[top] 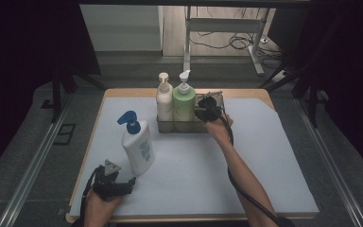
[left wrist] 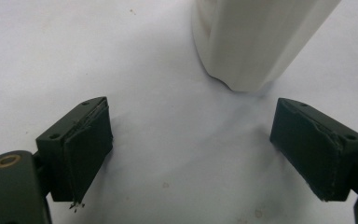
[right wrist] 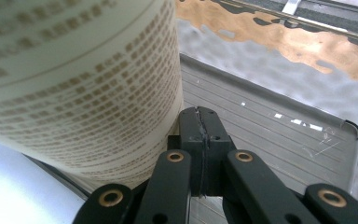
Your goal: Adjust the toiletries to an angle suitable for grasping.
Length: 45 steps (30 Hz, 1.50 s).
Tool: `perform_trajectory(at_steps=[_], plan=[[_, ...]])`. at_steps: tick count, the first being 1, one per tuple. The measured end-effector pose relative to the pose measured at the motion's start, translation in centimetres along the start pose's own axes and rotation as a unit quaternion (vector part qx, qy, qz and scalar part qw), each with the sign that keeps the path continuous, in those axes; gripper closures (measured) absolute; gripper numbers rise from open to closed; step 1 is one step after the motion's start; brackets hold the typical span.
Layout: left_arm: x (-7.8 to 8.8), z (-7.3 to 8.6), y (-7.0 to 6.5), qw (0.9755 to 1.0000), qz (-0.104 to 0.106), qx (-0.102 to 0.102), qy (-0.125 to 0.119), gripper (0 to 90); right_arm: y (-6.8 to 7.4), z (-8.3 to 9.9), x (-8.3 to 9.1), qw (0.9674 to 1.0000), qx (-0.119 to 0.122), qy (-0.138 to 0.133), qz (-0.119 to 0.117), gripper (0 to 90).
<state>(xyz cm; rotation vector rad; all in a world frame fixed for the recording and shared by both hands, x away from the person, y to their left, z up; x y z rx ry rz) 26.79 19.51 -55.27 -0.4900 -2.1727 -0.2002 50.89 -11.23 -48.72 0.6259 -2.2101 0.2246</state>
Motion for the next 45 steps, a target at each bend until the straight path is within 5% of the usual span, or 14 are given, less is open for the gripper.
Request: perform_trajectory(at_steps=[19,22,34,45], plan=[[0.0,0.0,0.0,1.0000,0.000,-0.001,0.000,12.4,0.6,0.6,0.0,0.9998,0.008,-0.002,0.017,88.9],[0.0,0.0,0.0,1.0000,-0.001,-0.001,0.000,12.4,0.6,0.5,0.2,0.9990,0.030,-0.005,0.033,84.0],[0.0,0.0,0.0,1.0000,-0.002,-0.003,0.000,12.4,0.0,0.6,2.8,0.9987,0.041,-0.027,0.018,64.3],[0.0,0.0,0.0,1.0000,-0.002,-0.003,0.000,12.4,0.2,1.7,5.3,0.9965,0.067,-0.037,-0.034,38.8]])
Point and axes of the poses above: each handheld gripper's, and its own axes: x roughly backward along the jaws, z roughly out of its underside, y roughly to its left, the point moved 4 cm from there along -x, roughly forward along the jaws, and after that the axes turned 5 degrees about y, right-handed, at the moved point
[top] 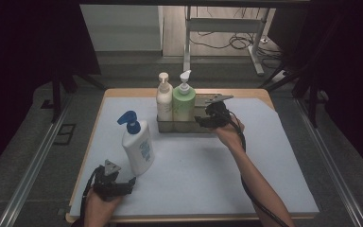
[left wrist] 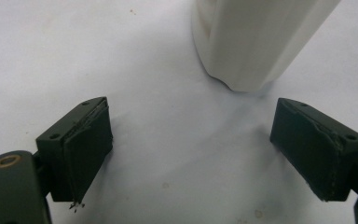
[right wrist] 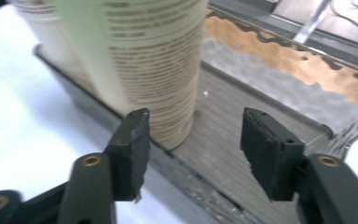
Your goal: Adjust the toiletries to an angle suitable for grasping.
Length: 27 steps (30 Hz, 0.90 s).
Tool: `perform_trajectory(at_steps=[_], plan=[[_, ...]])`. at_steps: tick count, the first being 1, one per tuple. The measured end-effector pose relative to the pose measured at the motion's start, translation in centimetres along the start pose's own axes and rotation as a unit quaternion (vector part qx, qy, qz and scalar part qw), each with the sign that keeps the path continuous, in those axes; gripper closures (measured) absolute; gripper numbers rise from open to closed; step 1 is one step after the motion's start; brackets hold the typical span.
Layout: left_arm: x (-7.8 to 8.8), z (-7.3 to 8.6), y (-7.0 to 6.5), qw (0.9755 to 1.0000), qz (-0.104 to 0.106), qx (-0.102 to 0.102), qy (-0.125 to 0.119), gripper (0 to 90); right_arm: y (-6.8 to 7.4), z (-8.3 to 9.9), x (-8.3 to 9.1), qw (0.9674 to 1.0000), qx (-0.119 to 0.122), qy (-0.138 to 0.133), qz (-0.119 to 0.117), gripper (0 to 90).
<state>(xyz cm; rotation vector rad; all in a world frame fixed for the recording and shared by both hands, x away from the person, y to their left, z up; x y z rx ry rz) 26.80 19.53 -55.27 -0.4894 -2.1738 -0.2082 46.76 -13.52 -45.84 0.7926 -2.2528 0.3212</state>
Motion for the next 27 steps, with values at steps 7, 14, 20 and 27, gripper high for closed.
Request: perform_trajectory(at_steps=[7,14,20,27], plan=[[0.0,0.0,0.0,1.0000,0.000,0.000,0.000,12.4,0.3,0.6,1.2,0.9997,0.017,0.002,-0.019,26.6],[0.0,0.0,0.0,1.0000,0.000,0.000,0.000,12.4,0.5,1.1,2.8,0.9993,0.019,-0.018,-0.028,10.0],[0.0,0.0,0.0,1.0000,0.000,0.000,0.000,12.4,0.7,1.6,4.2,0.9981,0.024,-0.039,-0.041,0.0],[0.0,0.0,0.0,1.0000,0.000,0.000,0.000,12.4,1.1,2.7,5.7,0.9973,0.043,-0.031,-0.051,0.0]])
Point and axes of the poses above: each handheld gripper's, and its own axes: x roughly backward along the jaws, z roughly out of its underside, y roughly to its left, the point moved 4 cm from there along -x, roughly forward along the jaws, and after that the axes turned 5 degrees about y, right-handed, at the moved point
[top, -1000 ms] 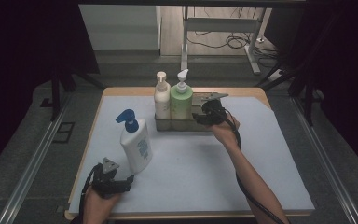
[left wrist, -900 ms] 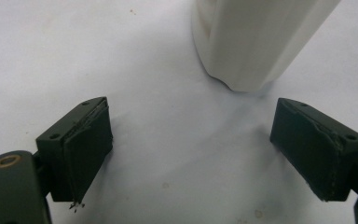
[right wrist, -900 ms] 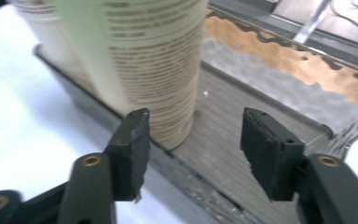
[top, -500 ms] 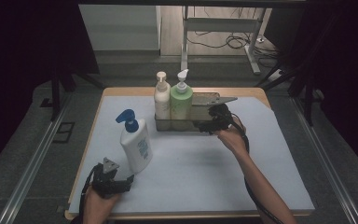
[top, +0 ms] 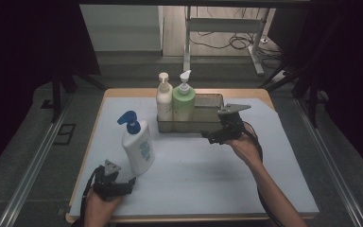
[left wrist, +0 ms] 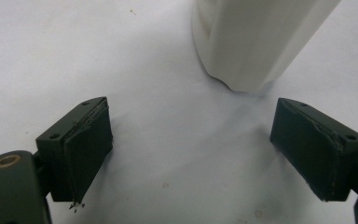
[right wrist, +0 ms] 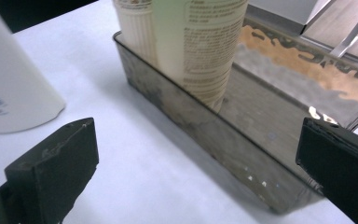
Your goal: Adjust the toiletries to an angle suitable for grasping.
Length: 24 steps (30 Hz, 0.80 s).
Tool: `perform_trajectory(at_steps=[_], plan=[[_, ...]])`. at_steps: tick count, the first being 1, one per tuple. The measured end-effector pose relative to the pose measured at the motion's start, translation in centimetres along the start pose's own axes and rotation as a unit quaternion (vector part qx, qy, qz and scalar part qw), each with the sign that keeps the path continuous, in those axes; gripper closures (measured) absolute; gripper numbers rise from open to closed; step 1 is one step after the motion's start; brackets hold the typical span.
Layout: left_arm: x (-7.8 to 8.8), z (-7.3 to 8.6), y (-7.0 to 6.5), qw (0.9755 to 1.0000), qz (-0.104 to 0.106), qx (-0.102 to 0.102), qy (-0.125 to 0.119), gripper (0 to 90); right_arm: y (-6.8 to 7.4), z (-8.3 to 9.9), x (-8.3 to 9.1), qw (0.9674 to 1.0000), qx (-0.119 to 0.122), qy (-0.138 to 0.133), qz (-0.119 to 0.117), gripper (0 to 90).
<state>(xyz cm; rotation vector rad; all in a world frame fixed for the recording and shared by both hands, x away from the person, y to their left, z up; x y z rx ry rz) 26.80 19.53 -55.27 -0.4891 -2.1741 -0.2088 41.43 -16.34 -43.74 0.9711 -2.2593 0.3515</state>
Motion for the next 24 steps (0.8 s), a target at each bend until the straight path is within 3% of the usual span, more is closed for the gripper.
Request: perform_trajectory(at_steps=[4,24], plan=[[0.0,0.0,0.0,1.0000,0.000,0.000,0.000,12.4,0.4,0.4,1.0,0.9999,0.015,0.005,0.003,0.0],[0.0,0.0,0.0,1.0000,0.001,0.001,-0.001,12.4,1.6,4.0,4.9,0.9992,0.026,0.025,0.015,0.0]])
Point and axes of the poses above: each handheld gripper's, and its own axes: x roughly backward along the jaws, z roughly out of its underside, y roughly to its left, the point moved 4 cm from there along -x, roughly forward along the jaws, and after that the axes turned 5 degrees about y, right-handed, at the moved point
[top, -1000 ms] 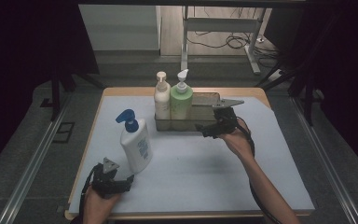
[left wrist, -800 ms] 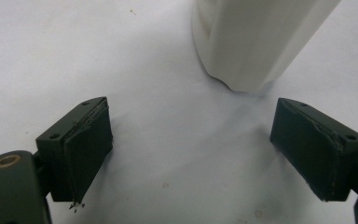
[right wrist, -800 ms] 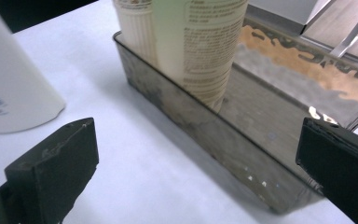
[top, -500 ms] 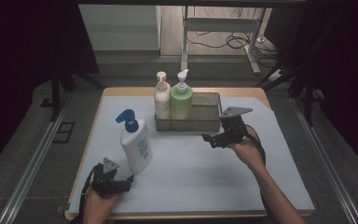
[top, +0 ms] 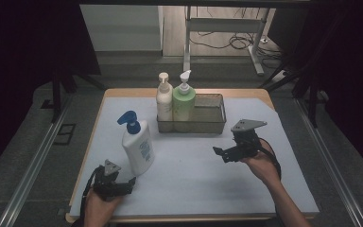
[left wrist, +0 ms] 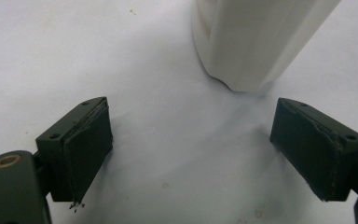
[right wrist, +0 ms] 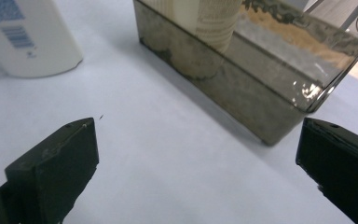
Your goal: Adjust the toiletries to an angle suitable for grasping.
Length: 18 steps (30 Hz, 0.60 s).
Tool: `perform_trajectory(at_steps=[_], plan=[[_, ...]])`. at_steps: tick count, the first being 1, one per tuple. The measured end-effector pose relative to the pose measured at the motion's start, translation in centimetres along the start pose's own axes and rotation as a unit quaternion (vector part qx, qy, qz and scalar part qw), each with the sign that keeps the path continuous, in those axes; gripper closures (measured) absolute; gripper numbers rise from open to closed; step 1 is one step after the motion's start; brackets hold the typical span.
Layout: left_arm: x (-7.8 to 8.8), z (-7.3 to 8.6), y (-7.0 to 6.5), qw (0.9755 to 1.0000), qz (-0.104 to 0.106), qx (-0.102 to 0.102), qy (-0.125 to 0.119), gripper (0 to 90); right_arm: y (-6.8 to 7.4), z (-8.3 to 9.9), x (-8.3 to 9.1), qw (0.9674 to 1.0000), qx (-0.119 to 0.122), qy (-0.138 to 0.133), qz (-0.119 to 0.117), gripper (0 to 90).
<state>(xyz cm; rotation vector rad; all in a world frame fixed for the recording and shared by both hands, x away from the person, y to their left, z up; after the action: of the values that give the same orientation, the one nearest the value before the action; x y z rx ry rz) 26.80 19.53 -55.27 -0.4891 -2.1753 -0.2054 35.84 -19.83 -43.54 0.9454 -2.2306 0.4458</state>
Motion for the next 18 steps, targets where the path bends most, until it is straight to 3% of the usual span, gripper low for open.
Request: perform_trajectory(at_steps=[7,18], plan=[[0.0,0.0,0.0,1.0000,0.000,-0.003,0.000,12.4,0.7,2.7,1.0,0.9999,-0.014,0.000,-0.003,0.0],[0.0,0.0,0.0,1.0000,0.001,0.000,-0.001,12.4,1.5,6.9,0.6,0.9993,-0.036,0.005,-0.003,0.0]])
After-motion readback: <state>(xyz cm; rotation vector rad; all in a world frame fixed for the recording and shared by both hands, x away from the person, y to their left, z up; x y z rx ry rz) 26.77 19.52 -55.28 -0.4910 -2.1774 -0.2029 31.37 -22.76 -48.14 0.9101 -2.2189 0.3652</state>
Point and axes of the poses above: each handheld gripper's, and its own axes: x roughly backward along the jaws, z roughly out of its underside, y roughly to its left, the point moved 4 cm from there along -x, roughly forward along the jaws, and after that the axes turned 5 degrees about y, right-handed, at the moved point
